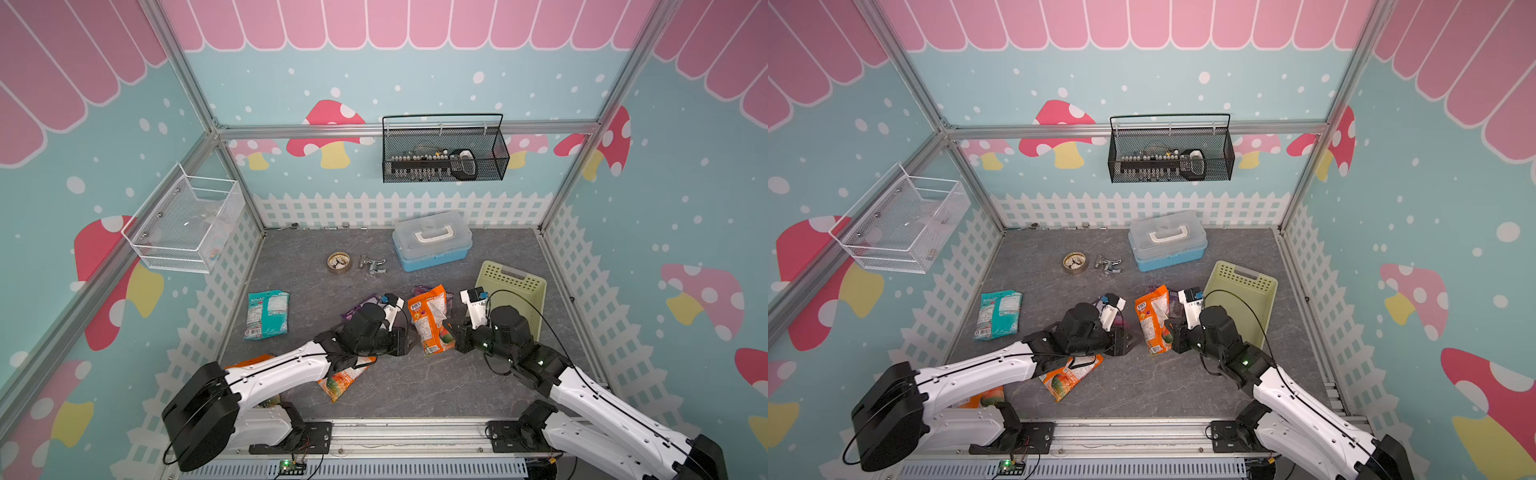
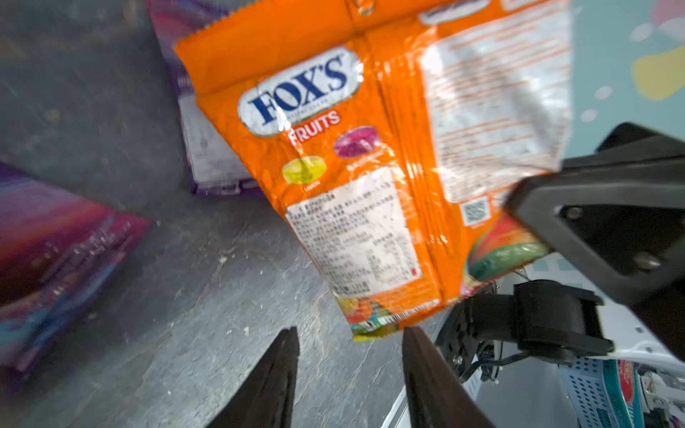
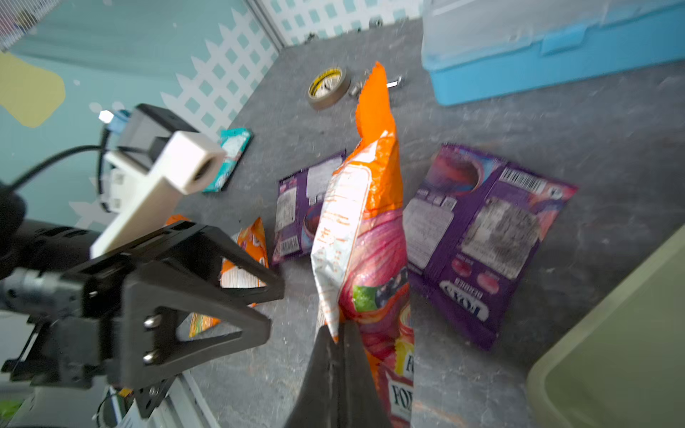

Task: Put the candies in the basket
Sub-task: Pick up the candy at the center of the board, then place the candy in the basket.

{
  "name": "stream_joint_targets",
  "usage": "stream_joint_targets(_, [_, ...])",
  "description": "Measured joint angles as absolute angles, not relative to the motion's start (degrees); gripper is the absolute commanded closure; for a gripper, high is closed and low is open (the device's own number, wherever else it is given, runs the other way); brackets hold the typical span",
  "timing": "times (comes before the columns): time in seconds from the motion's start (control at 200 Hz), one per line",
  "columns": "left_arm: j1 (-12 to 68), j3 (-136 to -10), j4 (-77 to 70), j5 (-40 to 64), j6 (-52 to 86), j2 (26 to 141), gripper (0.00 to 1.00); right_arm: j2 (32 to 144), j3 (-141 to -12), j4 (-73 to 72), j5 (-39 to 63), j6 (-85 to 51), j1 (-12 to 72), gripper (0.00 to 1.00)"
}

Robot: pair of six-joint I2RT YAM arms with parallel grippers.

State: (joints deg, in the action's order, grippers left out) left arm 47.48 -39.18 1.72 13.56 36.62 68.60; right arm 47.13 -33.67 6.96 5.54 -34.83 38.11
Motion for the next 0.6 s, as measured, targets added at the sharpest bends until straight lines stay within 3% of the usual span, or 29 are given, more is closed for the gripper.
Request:
stream_joint_targets(0.075, [47.0,-40.0,3.5,10.6,35.1,63.9,0.15,47.1,-35.7,7.4,2.3,-34.0,37.4,1.0])
stream_joint_targets(0.11, [46.6,-40.2,4.6,9.2,34.2,62.0,0.01,47.1,-36.4,7.5,0.9,-33.7,36.7,1.0])
stream_joint_targets(0.325, [43.2,-40.7,10.3,2.8,29.7,54.5,0.01,47.2,-39.7,8.0,-3.2,-31.4,27.7,1.0])
stream_joint_targets(0.6, [42.3,-39.3,12.5,0.8,29.1,53.0,0.01,50.8,-43.5,8.9,-4.1,-28.7,16.4,1.0])
